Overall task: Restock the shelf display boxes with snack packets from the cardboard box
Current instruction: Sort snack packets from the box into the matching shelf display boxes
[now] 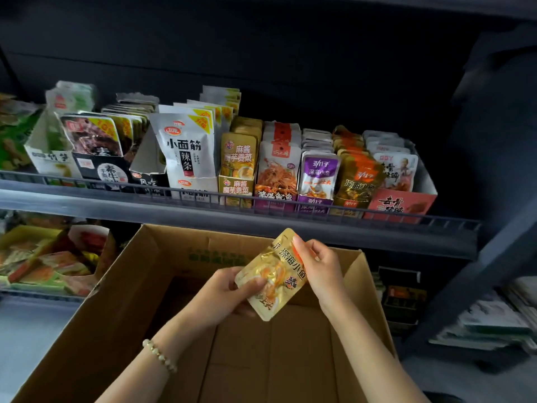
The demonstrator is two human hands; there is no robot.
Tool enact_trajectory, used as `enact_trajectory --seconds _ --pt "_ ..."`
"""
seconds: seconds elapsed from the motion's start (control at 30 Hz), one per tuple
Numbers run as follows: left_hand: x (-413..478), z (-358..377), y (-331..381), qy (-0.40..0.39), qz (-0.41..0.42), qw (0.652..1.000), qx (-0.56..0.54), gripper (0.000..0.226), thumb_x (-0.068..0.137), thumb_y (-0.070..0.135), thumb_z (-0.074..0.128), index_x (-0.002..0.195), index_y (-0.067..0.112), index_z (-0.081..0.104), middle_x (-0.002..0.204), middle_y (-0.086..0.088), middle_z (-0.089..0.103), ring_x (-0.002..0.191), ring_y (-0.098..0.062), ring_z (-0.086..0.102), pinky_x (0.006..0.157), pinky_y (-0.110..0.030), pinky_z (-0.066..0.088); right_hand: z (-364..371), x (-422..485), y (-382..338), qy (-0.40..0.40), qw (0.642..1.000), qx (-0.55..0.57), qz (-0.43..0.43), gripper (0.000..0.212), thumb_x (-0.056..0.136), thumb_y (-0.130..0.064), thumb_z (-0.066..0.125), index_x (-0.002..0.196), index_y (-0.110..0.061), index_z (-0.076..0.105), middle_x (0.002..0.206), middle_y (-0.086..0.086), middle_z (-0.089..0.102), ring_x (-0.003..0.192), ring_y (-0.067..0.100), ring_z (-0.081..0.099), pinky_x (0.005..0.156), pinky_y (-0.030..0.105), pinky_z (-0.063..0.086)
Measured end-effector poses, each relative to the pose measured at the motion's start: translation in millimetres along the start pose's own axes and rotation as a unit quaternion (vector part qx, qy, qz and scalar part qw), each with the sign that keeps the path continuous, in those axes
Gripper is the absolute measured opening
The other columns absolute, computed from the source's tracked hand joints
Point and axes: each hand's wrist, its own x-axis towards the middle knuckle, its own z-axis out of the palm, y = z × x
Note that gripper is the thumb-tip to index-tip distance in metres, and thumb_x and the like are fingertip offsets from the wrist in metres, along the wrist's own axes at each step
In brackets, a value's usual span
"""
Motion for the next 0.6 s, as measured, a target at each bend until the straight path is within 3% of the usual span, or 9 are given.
enact_trajectory --seconds 0.07,0.13,0.2,0.33,0.43,0.53,0.6 --pt "1.3 -0.1 -0.7 0.02 0.023 1.0 0.0 0.024 0.091 0.024 0.056 0.108 0.007 0.061 0.092 -0.005 0.076 0.083 -0.017 0.073 0.066 -0.024 0.059 -2.2 0.0 -0.9 -0.009 1.0 0.002 -0.016 0.032 0.087 -0.046 0.06 0.082 -0.014 0.06 0.078 -0.001 0.066 0.071 0.006 0.064 0.058 0.011 0.046" --pt "3.0 -3.0 -2.5 0.037 0.027 0.999 -0.016 0.026 0.091 0.023 0.054 0.111 0.007 0.058 0.092 -0.005 0.075 0.083 -0.017 0.073 0.065 -0.024 0.059 -4.6 -0.1 -2.8 -0.058 0.998 0.02 -0.016 0.023 0.081 -0.039 0.069 0.096 -0.023 0.06 0.089 -0.008 0.068 0.078 0.003 0.067 0.062 0.011 0.049" --pt "2.9 -4.5 -4.2 0.027 0.018 0.999 -0.022 0.024 0.094 0.022 0.051 0.114 0.009 0.056 0.091 -0.003 0.075 0.083 -0.016 0.072 0.065 -0.024 0.059 -5.6 0.1 -1.3 -0.106 0.994 0.025 0.003 0.036 0.079 -0.029 0.075 0.109 -0.033 0.055 0.102 -0.01 0.066 0.088 -0.001 0.066 0.068 0.014 0.052" --pt "0.1 -2.2 -1.7 -0.015 0.016 0.999 -0.032 0.024 0.098 0.02 0.043 0.117 0.01 0.053 0.087 0.001 0.071 0.08 -0.01 0.07 0.063 -0.021 0.057 -4.6 3.9 3.6 -0.119 0.989 0.071 0.049 0.047 0.074 -0.028 0.078 0.117 -0.031 0.058 0.112 -0.002 0.068 0.104 0.013 0.065 0.09 0.035 0.055" --pt "-2.0 1.0 3.4 -0.027 0.025 0.997 -0.063 0.028 0.099 0.022 0.041 0.122 0.01 0.052 0.087 0.001 0.07 0.079 -0.008 0.068 0.064 -0.021 0.056 -3.6 4.9 5.0 -0.156 0.969 0.164 0.101 0.055 0.07 -0.028 0.075 0.122 -0.019 0.059 0.108 0.003 0.071 0.098 0.017 0.068 0.082 0.033 0.056" --pt "-4.3 2.5 7.1 -0.031 0.022 0.996 -0.079 0.03 0.097 0.024 0.043 0.123 0.012 0.052 0.089 0.0 0.071 0.081 -0.008 0.068 0.065 -0.022 0.057 -3.4 2.2 3.4 -0.172 0.952 0.215 0.137 0.041 0.077 -0.023 0.07 0.116 -0.013 0.061 0.098 0.004 0.072 0.089 0.016 0.068 0.071 0.028 0.055" --pt "-5.2 1.2 7.5 -0.031 0.02 0.997 -0.073 0.029 0.095 0.02 0.05 0.121 0.009 0.054 0.092 -0.002 0.074 0.085 -0.01 0.07 0.068 -0.021 0.057 -4.9 2.5 4.4 -0.151 0.96 0.196 0.131 0.028 0.083 -0.021 0.068 0.11 -0.014 0.062 0.096 0.004 0.072 0.088 0.015 0.069 0.071 0.027 0.055"
